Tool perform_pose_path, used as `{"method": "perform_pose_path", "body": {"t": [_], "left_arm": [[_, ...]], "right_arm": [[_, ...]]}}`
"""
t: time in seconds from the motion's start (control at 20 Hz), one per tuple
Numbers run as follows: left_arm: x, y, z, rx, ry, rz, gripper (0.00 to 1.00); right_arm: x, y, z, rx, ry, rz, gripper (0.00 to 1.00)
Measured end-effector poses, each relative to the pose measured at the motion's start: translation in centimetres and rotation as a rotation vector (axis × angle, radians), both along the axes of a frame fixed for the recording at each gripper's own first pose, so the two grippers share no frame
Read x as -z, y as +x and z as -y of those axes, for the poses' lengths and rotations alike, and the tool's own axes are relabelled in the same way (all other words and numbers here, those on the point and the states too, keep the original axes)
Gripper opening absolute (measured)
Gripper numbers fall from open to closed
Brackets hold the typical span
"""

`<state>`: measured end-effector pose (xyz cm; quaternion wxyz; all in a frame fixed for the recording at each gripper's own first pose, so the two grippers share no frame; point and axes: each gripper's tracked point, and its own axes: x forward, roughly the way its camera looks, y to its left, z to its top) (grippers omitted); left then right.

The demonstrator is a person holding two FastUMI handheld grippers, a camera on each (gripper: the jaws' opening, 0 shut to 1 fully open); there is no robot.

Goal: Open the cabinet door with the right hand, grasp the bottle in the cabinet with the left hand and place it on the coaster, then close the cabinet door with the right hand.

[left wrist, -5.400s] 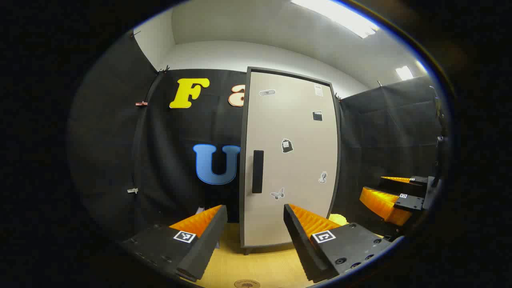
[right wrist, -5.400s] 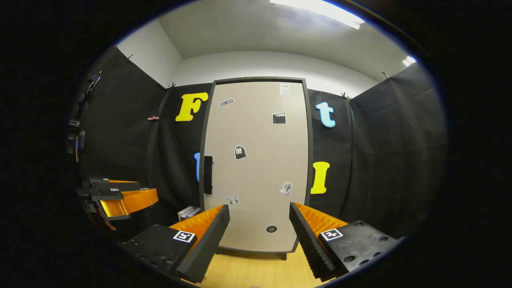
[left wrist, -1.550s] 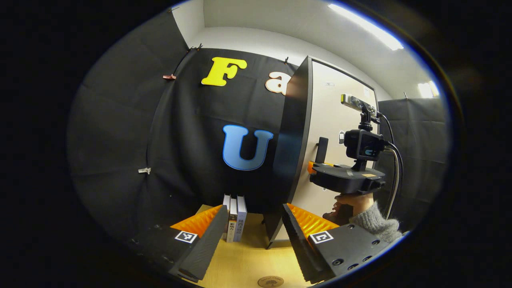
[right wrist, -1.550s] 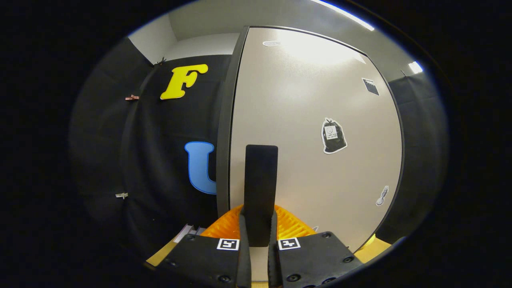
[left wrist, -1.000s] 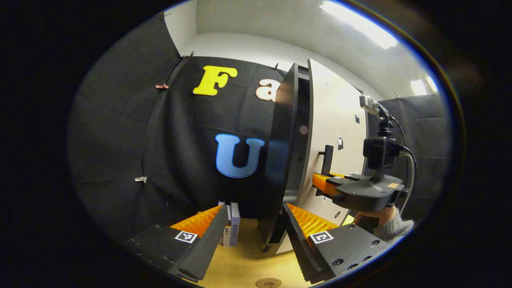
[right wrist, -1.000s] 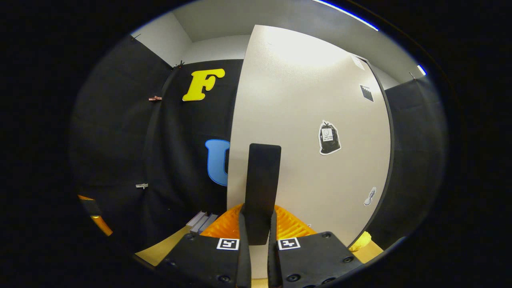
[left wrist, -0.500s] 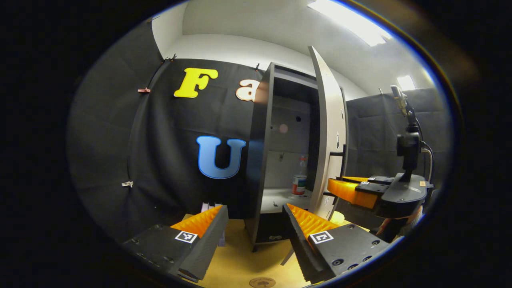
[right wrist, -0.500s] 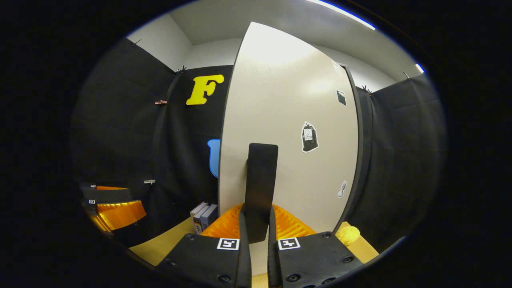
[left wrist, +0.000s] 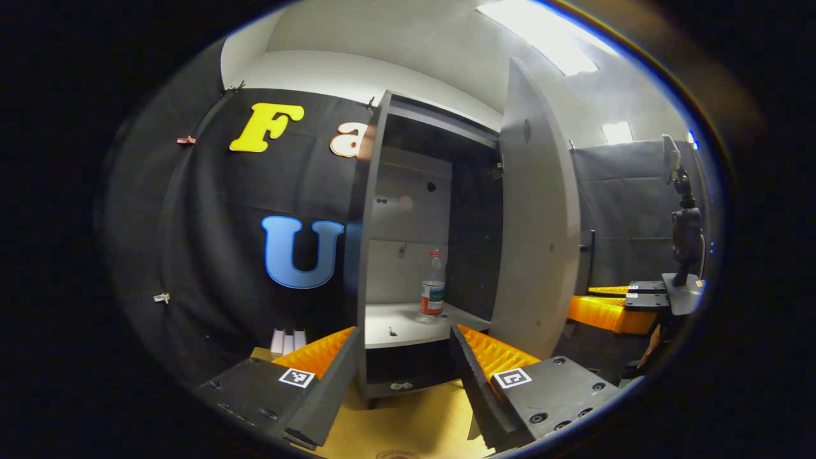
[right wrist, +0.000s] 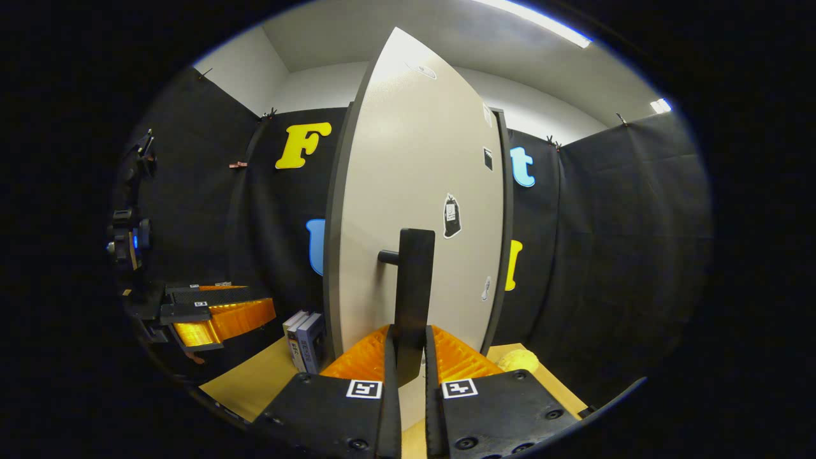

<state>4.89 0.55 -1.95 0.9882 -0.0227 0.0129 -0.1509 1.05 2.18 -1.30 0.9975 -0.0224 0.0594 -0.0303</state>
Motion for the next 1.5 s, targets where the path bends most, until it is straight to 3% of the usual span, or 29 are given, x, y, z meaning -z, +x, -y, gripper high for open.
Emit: {"method": "perform_pose_path", "body": {"t": [0.1,0.3,0.4,0.6,0.8,1.35,1.5], "left_arm": [[-0.2,1.4,2.3,0.026,0.001,0.013,0.82],[0.0,4.8,6.9,0.043,0.031,0.015,0.87],[-0.2,6.1,8.8,0.028,0.046,0.031,0.86],[0.5,8.6,11.7,-0.005,0.042,0.031,0.86],[1.2,10.3,13.3,-0.058,0.045,0.017,0.86],[3.0,16.0,14.4,-0.133,0.116,0.044,0.86],[3.2,18.7,14.1,-0.139,0.121,0.062,0.86]], "right_arm": [[-0.2,-1.5,2.2,0.013,-0.009,0.005,0.19],[-0.2,-4.3,5.9,-0.001,0.026,-0.009,0.19],[0.3,-4.8,8.5,0.016,0.033,-0.023,0.14],[-0.3,-5.6,14.1,0.068,0.084,-0.026,0.17],[0.3,-5.6,18.5,0.059,0.156,-0.027,0.13],[0.5,-6.0,19.4,-0.111,0.235,-0.062,0.13],[0.5,-7.3,20.0,-0.098,0.289,-0.081,0.24]]}}
